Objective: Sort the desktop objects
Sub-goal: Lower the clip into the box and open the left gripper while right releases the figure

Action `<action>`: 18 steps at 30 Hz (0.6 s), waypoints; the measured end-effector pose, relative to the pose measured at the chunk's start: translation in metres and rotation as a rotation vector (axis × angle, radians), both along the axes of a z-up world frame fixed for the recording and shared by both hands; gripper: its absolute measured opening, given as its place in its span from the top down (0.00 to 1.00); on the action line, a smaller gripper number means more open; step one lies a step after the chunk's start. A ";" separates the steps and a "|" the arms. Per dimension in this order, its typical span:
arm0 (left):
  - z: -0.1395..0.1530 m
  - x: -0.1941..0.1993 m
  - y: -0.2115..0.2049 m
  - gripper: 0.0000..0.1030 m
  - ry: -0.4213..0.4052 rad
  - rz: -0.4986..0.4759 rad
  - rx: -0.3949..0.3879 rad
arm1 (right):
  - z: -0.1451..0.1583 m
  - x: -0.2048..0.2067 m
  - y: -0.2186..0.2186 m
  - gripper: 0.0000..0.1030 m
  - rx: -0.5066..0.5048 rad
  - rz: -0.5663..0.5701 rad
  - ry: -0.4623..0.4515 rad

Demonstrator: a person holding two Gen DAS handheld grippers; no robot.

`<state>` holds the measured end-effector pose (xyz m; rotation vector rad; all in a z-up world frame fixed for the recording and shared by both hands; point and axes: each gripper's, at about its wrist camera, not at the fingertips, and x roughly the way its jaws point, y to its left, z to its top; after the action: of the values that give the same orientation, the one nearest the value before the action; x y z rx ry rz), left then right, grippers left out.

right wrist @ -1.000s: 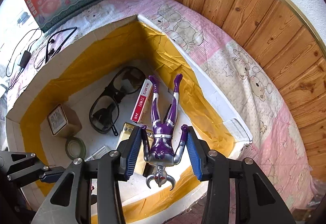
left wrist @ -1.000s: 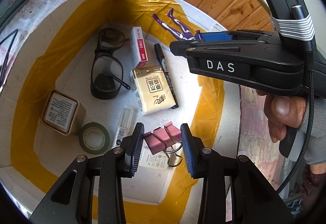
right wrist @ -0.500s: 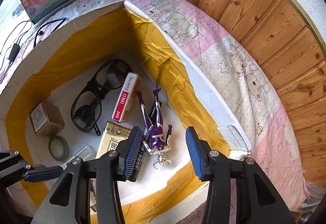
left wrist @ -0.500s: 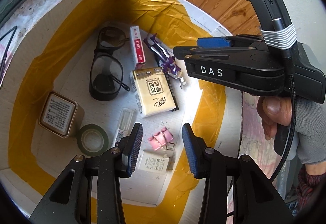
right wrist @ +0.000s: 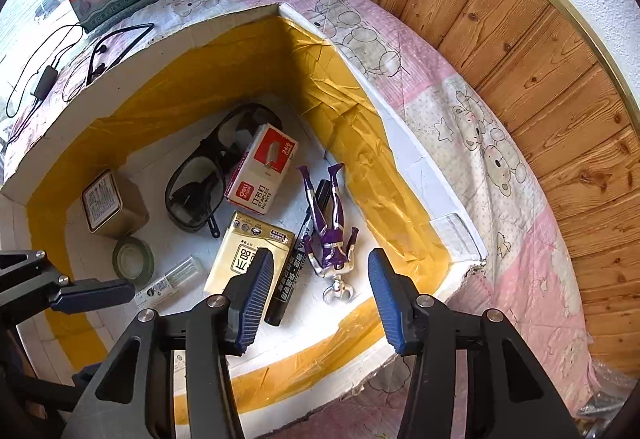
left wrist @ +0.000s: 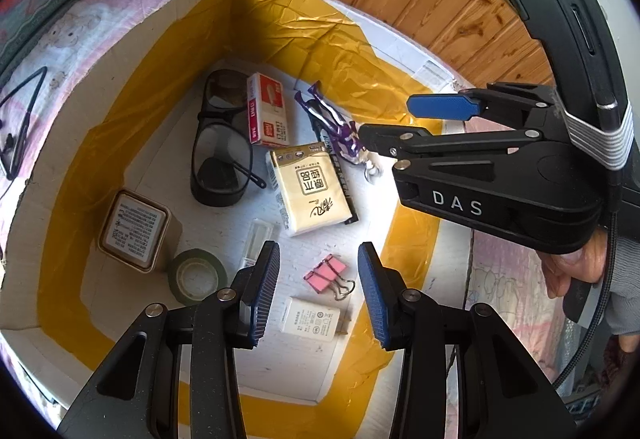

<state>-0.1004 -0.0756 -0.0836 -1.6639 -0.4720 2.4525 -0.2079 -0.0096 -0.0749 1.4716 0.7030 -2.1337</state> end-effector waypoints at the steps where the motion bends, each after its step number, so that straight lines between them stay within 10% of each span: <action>1: 0.001 0.000 0.000 0.58 0.004 0.000 -0.005 | 0.001 0.003 0.001 0.50 0.003 0.003 0.001; 18: 0.010 0.010 -0.006 0.58 0.053 0.021 -0.074 | 0.017 0.052 0.007 0.45 0.040 0.091 0.012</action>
<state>-0.0909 -0.0812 -0.0733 -1.6240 -0.3990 2.5515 -0.1560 -0.0029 -0.0578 1.4206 0.8056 -2.0727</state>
